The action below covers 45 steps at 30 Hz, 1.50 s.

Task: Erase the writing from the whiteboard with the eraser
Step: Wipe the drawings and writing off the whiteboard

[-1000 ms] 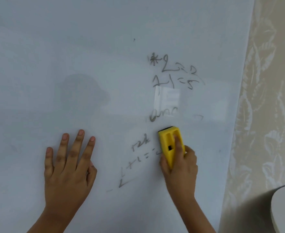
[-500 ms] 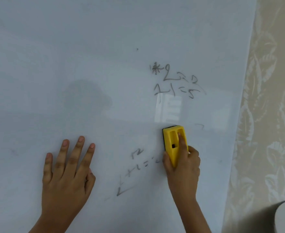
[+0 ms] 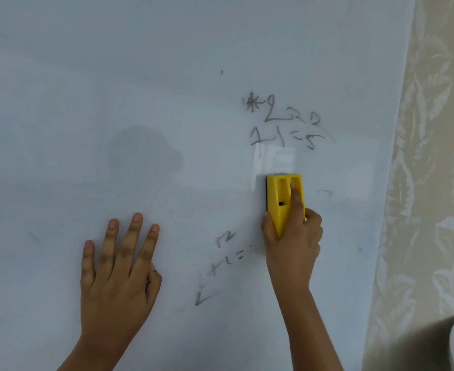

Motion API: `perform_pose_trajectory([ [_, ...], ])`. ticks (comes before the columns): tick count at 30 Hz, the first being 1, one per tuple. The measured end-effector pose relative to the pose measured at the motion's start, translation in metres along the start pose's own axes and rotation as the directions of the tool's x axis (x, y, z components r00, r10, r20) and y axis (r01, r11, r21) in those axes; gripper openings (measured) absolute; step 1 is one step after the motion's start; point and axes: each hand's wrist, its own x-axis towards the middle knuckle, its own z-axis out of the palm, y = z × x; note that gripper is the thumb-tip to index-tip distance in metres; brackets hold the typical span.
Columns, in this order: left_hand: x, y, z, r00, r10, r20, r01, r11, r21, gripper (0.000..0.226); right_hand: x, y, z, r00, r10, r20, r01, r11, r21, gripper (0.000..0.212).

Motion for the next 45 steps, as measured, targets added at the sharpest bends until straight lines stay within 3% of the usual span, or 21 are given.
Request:
perform_pose_trajectory([
  [2, -0.001, 0.0, 0.001, 1.0, 0.0, -0.014, 0.0, 1.0, 0.001, 0.049, -0.007, -0.02, 0.003, 0.996, -0.082, 0.021, 0.082, 0.997, 0.012, 0.068],
  [6, -0.001, -0.002, 0.003, 0.999, 0.01, -0.041, -0.009, 1.0, 0.014, 0.05, -0.08, -0.02, 0.006, 0.925, -0.31, 0.22, 0.32, 0.947, -0.009, 0.074],
  [8, -0.002, -0.002, 0.004, 0.999, 0.016, -0.041, -0.015, 1.0, 0.014, 0.05, -0.096, -0.002, 0.002, 0.923, -0.275, 0.269, 0.295, 0.955, -0.034, 0.077],
  [13, -0.003, -0.002, 0.004, 0.999, 0.012, -0.035, -0.012, 1.0, 0.022, 0.052, -0.067, 0.005, 0.003, 0.997, -0.01, 0.082, 0.011, 1.0, -0.003, 0.082],
  [20, -0.003, -0.004, 0.001, 1.0, 0.005, 0.022, -0.005, 1.0, 0.011, 0.055, -0.132, -0.01, 0.009, 0.901, -0.253, 0.352, 0.284, 0.958, -0.038, 0.059],
  [24, -0.002, -0.002, 0.001, 1.0, -0.002, 0.012, 0.002, 1.0, 0.009, 0.051, -0.101, 0.008, -0.003, 0.967, -0.172, 0.189, 0.189, 0.979, -0.079, 0.057],
  [27, -0.003, -0.002, 0.002, 1.0, -0.006, 0.004, 0.006, 1.0, 0.002, 0.051, -0.076, -0.004, 0.004, 0.988, -0.108, 0.109, 0.109, 0.994, -0.004, 0.073],
  [30, -0.004, -0.003, 0.002, 1.0, -0.004, 0.003, 0.004, 1.0, 0.01, 0.054, -0.092, -0.019, 0.012, 0.944, -0.292, 0.155, 0.296, 0.955, -0.006, 0.063],
  [32, -0.003, -0.004, 0.002, 1.0, 0.005, 0.012, -0.005, 1.0, 0.016, 0.053, -0.123, -0.017, 0.019, 0.897, -0.36, 0.255, 0.373, 0.928, -0.001, 0.059],
  [34, -0.004, -0.005, 0.001, 1.0, 0.011, 0.02, -0.012, 1.0, 0.021, 0.053, -0.143, -0.004, 0.021, 0.872, -0.415, 0.261, 0.427, 0.904, 0.01, 0.046],
  [35, -0.004, -0.005, 0.001, 1.0, 0.013, 0.023, -0.014, 1.0, 0.019, 0.053, -0.142, 0.005, 0.017, 0.887, -0.4, 0.231, 0.412, 0.911, -0.005, 0.044],
  [38, -0.005, -0.004, 0.001, 1.0, 0.004, 0.011, -0.004, 1.0, 0.011, 0.053, -0.111, 0.031, -0.002, 0.928, -0.29, 0.234, 0.306, 0.951, -0.035, 0.084],
  [39, -0.004, -0.004, 0.001, 1.0, 0.001, 0.008, -0.001, 1.0, 0.012, 0.053, -0.091, 0.04, -0.008, 0.948, -0.25, 0.196, 0.264, 0.963, -0.05, 0.078],
  [41, -0.004, -0.004, 0.001, 1.0, -0.002, 0.005, 0.002, 1.0, 0.01, 0.053, -0.044, 0.048, -0.011, 0.998, -0.032, 0.052, 0.035, 0.998, -0.061, 0.067],
  [43, -0.004, -0.003, 0.003, 1.0, -0.006, -0.005, 0.006, 1.0, 0.009, 0.053, 0.005, 0.044, -0.006, 0.975, 0.215, -0.053, -0.213, 0.976, 0.039, 0.069],
  [45, -0.005, -0.002, 0.004, 1.0, -0.015, -0.01, 0.015, 1.0, 0.016, 0.055, 0.043, 0.028, -0.001, 0.942, 0.331, -0.059, -0.318, 0.934, 0.164, 0.069],
])
